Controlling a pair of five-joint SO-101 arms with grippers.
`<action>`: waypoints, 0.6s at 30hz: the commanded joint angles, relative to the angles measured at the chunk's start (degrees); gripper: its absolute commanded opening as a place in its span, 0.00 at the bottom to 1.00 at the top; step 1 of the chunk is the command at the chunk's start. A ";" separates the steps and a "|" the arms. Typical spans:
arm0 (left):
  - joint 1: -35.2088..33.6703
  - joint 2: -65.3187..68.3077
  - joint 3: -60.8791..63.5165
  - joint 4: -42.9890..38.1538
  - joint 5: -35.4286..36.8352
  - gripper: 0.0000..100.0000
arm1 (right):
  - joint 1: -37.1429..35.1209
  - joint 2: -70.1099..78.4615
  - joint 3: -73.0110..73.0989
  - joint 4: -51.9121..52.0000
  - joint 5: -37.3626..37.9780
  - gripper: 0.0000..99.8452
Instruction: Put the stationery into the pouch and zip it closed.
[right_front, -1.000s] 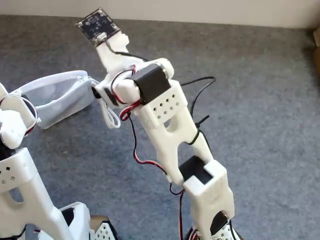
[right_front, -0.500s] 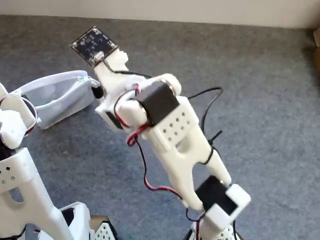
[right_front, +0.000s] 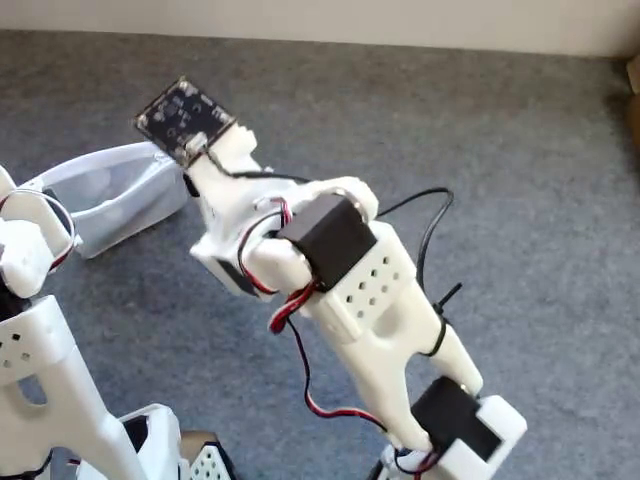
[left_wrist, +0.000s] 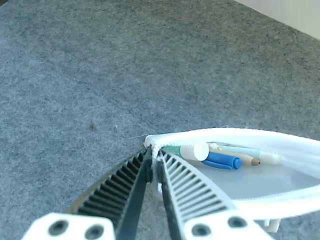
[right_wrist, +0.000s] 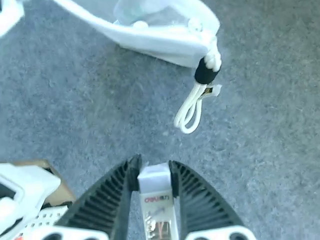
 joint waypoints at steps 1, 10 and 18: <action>0.92 1.19 2.77 0.00 0.35 0.01 | -2.24 -5.93 1.89 -0.22 2.02 0.02; 0.92 1.19 2.77 0.00 0.35 0.01 | -2.33 -13.85 17.71 -17.45 2.02 0.00; 0.92 1.10 2.77 0.00 0.35 0.01 | -2.51 -19.65 31.96 -37.05 1.76 0.00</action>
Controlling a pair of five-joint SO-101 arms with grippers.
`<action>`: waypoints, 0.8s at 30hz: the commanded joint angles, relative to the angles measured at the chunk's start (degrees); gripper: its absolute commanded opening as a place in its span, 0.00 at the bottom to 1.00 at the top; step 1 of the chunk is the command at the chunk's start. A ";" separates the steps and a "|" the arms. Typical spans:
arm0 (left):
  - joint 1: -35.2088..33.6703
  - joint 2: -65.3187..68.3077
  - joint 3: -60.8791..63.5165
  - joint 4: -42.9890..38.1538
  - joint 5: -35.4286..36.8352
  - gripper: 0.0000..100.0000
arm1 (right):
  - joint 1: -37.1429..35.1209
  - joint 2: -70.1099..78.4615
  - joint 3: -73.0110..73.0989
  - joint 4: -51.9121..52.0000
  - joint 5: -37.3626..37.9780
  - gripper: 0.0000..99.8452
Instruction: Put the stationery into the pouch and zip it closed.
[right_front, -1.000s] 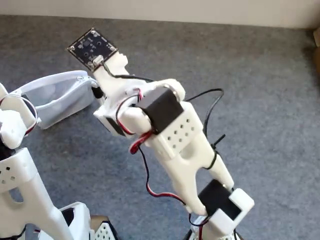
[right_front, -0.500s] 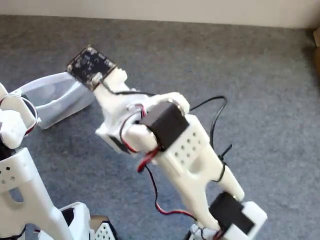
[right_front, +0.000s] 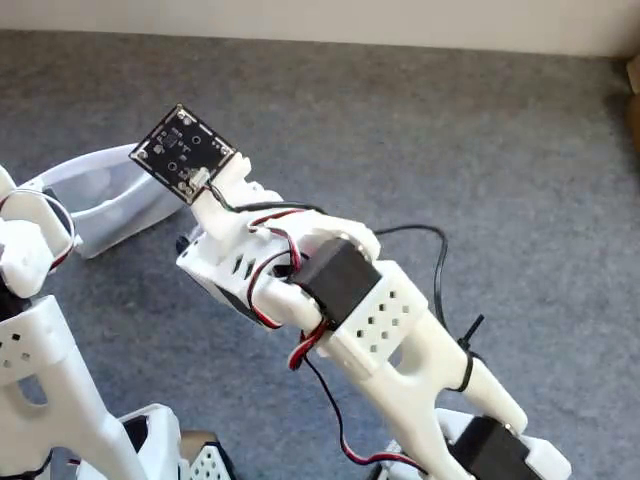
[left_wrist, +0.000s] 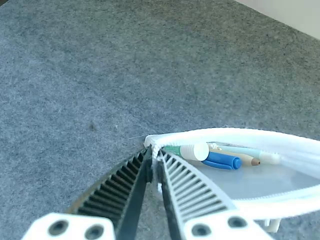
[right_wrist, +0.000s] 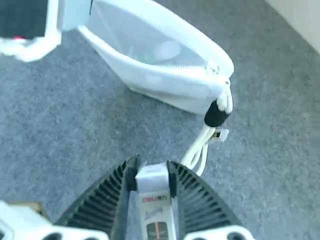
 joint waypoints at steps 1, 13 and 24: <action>0.92 1.10 2.77 0.09 0.35 0.01 | -0.48 -4.62 2.86 -8.75 0.70 0.00; 0.92 1.10 2.77 0.00 0.35 0.01 | -1.80 -9.71 12.35 -31.25 0.70 0.00; 0.92 1.10 2.77 0.00 0.35 0.01 | -8.04 -12.97 25.63 -59.47 0.70 0.00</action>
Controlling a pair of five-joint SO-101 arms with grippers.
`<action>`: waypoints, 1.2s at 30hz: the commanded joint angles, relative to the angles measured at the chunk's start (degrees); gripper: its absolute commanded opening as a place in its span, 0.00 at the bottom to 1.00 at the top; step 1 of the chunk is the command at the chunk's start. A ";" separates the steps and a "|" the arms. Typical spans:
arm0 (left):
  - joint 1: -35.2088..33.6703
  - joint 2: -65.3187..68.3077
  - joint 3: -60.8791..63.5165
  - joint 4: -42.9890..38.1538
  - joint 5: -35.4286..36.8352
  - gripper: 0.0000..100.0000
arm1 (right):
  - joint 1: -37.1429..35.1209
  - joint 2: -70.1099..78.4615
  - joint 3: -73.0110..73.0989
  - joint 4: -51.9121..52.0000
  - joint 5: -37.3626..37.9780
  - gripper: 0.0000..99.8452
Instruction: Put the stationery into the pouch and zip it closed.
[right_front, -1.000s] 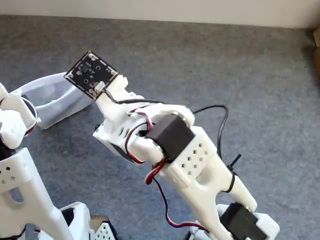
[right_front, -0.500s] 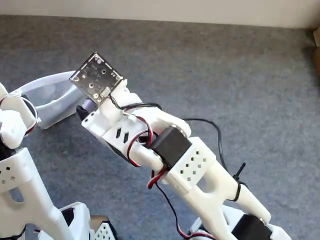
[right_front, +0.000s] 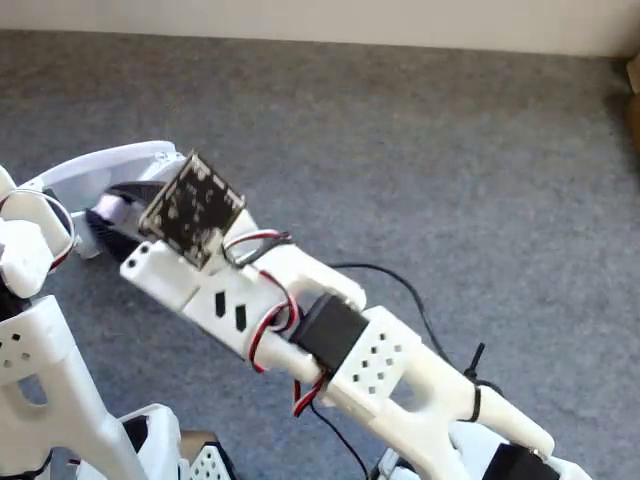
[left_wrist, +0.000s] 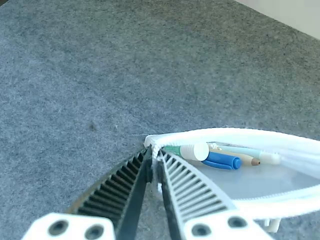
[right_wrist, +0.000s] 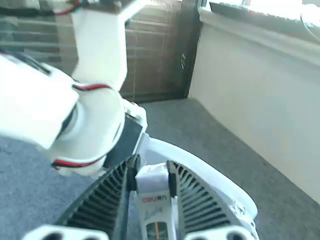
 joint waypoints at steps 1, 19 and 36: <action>0.92 1.10 2.77 0.00 0.35 0.01 | -0.92 -2.42 2.33 -13.85 0.70 0.00; 0.92 1.10 2.77 0.09 0.35 0.01 | 2.95 11.21 8.84 -53.67 0.70 0.00; 0.92 1.10 2.77 0.18 0.35 0.01 | 4.44 27.03 9.01 -65.45 0.70 0.00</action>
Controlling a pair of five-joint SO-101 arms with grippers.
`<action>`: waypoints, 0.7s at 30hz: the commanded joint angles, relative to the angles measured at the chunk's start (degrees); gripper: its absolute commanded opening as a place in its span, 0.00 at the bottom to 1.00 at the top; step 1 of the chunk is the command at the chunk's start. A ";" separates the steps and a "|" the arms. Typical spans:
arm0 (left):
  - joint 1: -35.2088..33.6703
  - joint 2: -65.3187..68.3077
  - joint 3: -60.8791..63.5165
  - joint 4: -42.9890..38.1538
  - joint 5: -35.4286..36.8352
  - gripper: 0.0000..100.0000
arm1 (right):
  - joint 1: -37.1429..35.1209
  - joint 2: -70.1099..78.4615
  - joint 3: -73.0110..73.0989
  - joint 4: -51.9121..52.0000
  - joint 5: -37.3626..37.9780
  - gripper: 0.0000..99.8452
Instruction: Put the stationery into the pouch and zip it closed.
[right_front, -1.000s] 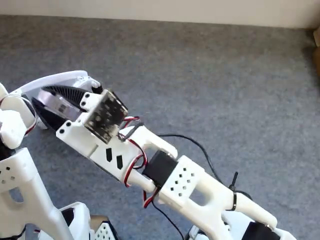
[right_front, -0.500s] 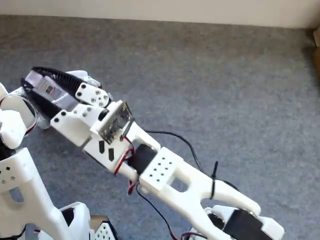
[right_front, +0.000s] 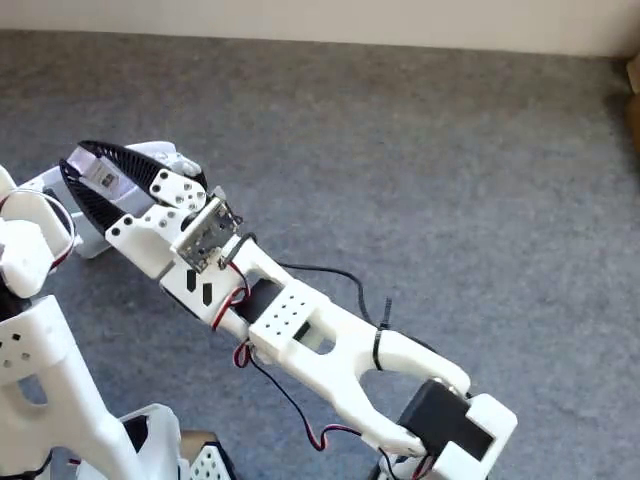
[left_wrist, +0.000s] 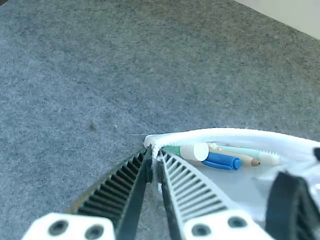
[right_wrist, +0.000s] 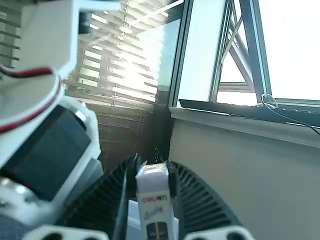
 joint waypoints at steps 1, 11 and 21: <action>0.92 1.10 2.68 0.09 0.35 0.01 | 0.92 -0.92 -0.22 -1.36 0.70 0.01; 0.92 1.19 2.68 0.09 0.35 0.01 | 0.92 -0.75 -0.13 -1.01 0.97 0.02; 0.92 1.10 2.68 0.09 0.35 0.01 | 1.01 -0.92 -0.13 3.91 0.70 0.13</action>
